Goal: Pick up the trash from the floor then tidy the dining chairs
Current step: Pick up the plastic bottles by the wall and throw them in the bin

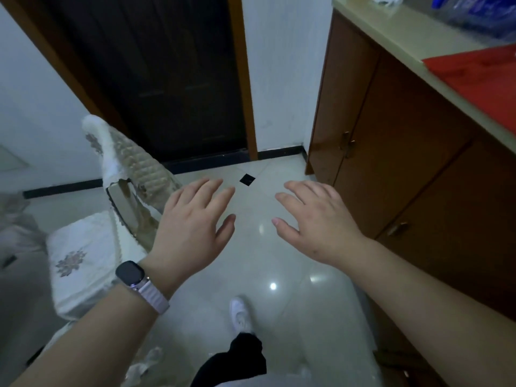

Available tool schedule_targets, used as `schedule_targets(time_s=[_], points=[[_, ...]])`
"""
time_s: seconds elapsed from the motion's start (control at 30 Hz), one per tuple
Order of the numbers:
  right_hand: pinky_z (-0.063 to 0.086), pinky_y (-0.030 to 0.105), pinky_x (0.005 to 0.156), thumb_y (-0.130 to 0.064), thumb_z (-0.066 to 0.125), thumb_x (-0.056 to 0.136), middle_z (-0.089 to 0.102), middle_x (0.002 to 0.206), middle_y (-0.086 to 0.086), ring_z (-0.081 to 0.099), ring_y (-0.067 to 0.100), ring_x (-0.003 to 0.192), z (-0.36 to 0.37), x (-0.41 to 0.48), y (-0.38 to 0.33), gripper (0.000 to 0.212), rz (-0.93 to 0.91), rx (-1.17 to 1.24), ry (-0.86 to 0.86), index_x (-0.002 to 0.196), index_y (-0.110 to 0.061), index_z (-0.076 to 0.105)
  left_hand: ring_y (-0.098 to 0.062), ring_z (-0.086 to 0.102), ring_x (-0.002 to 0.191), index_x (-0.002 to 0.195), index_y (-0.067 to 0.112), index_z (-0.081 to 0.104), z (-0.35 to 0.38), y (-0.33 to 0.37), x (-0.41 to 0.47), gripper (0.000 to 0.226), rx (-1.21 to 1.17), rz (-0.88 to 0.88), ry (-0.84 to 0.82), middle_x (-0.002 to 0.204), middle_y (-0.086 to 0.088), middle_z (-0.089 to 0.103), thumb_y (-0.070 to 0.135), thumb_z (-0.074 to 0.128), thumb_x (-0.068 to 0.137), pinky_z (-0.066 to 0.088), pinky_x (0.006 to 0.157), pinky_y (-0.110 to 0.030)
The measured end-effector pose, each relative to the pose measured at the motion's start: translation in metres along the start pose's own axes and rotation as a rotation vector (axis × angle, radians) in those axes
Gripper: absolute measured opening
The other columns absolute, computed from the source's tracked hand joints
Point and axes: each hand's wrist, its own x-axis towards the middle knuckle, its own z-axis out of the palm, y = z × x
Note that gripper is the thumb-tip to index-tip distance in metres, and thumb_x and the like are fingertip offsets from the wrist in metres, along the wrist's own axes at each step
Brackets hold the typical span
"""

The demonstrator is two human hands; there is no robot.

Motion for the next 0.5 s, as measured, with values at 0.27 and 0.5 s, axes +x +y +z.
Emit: schedule_targets(time_s=[0.27, 0.5], points=[[0.036, 0.043, 0.105, -0.052, 0.039, 0.093, 0.057, 0.134, 0.003, 0.05, 0.024, 0.124, 0.03, 0.151, 0.006, 0.05, -0.006, -0.083, -0.066, 0.126, -0.021, 0.061, -0.032, 0.052, 0.125, 0.132, 0.015, 0.06, 0.07, -0.099, 0.088, 0.048, -0.075, -0.053, -0.037, 0.135, -0.011, 0.059, 0.041, 0.05, 0.092, 0.039, 0.099, -0.045], [0.038, 0.044, 0.104, -0.051, 0.038, 0.092, 0.058, 0.134, 0.005, 0.052, 0.026, 0.123, 0.045, 0.295, -0.016, 0.051, -0.047, -0.119, -0.035, 0.124, -0.021, 0.063, -0.032, 0.05, 0.13, 0.133, 0.015, 0.059, 0.102, -0.211, 0.168, 0.049, -0.096, -0.083, -0.018, 0.137, -0.012, 0.058, 0.039, 0.052, 0.091, 0.043, 0.102, -0.049]])
